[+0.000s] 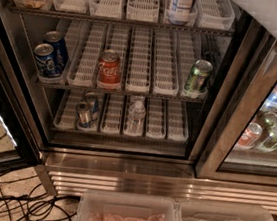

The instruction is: Pick blue plastic bottle from top shelf of fridge

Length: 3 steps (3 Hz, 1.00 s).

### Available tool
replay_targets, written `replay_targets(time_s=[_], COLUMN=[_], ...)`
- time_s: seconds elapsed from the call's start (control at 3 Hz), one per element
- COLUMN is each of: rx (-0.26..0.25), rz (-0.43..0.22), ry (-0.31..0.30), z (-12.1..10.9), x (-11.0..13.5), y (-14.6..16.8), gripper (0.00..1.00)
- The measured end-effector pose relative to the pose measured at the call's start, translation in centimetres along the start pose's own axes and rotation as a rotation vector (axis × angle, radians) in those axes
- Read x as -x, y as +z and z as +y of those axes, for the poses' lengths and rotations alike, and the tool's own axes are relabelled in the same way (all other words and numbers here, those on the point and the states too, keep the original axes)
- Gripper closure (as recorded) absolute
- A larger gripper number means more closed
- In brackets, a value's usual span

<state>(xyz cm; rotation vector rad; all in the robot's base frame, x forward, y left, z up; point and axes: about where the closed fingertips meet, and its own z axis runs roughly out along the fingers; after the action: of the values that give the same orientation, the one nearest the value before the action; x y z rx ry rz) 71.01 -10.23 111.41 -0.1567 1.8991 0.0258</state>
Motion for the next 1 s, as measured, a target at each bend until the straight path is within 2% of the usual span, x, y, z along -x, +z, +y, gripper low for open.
replay_targets(time_s=[0.33, 1.0], rx=[0.017, 0.017], rz=[0.004, 0.004], ry=[0.03, 0.03], z=[0.0, 0.0], x=[-0.56, -0.56], y=[0.73, 0.73], gripper=[0.38, 0.84])
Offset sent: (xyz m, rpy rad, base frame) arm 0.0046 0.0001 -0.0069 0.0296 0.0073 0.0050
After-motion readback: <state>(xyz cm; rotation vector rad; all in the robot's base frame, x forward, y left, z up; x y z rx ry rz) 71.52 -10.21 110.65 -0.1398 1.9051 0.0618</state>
